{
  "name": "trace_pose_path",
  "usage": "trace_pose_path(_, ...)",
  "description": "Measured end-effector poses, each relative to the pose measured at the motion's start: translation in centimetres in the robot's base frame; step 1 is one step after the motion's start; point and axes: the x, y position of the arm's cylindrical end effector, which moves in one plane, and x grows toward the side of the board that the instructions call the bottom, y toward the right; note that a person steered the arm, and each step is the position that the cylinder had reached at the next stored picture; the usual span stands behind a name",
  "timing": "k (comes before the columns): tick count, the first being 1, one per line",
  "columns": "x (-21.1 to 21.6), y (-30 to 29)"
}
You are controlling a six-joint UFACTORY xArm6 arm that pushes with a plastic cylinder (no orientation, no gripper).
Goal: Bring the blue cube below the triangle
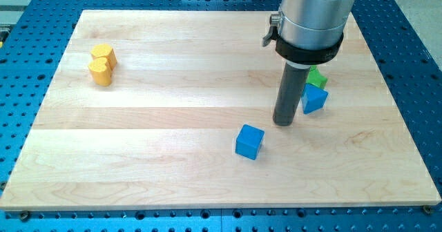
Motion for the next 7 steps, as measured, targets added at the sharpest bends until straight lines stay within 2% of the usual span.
trace_pose_path(1,0.4,0.0)
trace_pose_path(2,7.5,0.0)
trace_pose_path(3,10.1,-7.2)
trace_pose_path(4,7.0,-8.0)
trace_pose_path(5,4.9,-1.8)
trace_pose_path(6,4.4,-6.2)
trace_pose_path(7,2.6,-5.1)
